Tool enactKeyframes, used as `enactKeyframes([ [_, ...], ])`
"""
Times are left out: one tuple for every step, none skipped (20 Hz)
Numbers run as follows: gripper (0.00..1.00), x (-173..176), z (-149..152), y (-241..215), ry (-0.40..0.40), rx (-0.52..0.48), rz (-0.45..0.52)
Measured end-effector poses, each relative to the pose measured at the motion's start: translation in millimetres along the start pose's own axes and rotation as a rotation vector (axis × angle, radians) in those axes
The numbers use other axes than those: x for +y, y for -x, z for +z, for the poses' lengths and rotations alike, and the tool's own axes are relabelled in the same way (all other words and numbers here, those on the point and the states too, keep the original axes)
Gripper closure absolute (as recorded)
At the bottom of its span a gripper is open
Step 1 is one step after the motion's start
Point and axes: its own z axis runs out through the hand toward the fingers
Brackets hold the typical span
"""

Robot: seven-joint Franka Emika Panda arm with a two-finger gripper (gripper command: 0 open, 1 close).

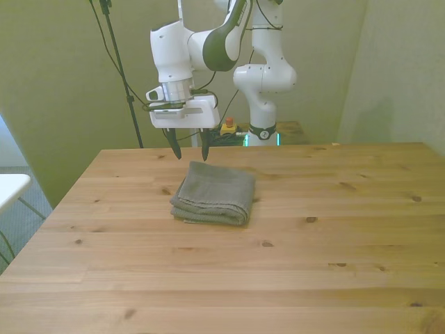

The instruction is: Unfold the towel

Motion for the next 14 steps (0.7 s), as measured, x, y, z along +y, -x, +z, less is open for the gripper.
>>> enactKeyframes([
  [0.0,3.0,5.2,-4.3,-0.013,-0.012,0.006],
  [0.0,4.8,9.6,-8.0,-0.027,-0.022,0.007],
  [0.0,5.2,12.5,-11.4,-0.042,-0.027,0.005],
  [0.0,4.5,14.0,-13.4,-0.062,-0.03,0.002],
  [0.0,3.5,14.2,-14.2,-0.085,-0.032,-0.004],
  [1.0,2.8,13.9,-14.2,-0.108,-0.038,-0.013],
  [1.0,2.4,14.1,-13.9,-0.123,-0.043,-0.02],
  [1.0,2.4,15.0,-13.5,-0.134,-0.048,-0.029],
  [1.0,2.7,16.6,-13.0,-0.139,-0.052,-0.037],
  [1.0,2.7,18.2,-12.6,-0.144,-0.056,-0.042],
  [1.0,2.5,19.6,-12.6,-0.147,-0.059,-0.047],
  [1.0,2.2,20.7,-12.7,-0.149,-0.06,-0.05],
  [1.0,1.3,21.3,-12.6,-0.152,-0.06,-0.054],
  [1.0,0.1,21.8,-12.1,-0.154,-0.06,-0.06],
])
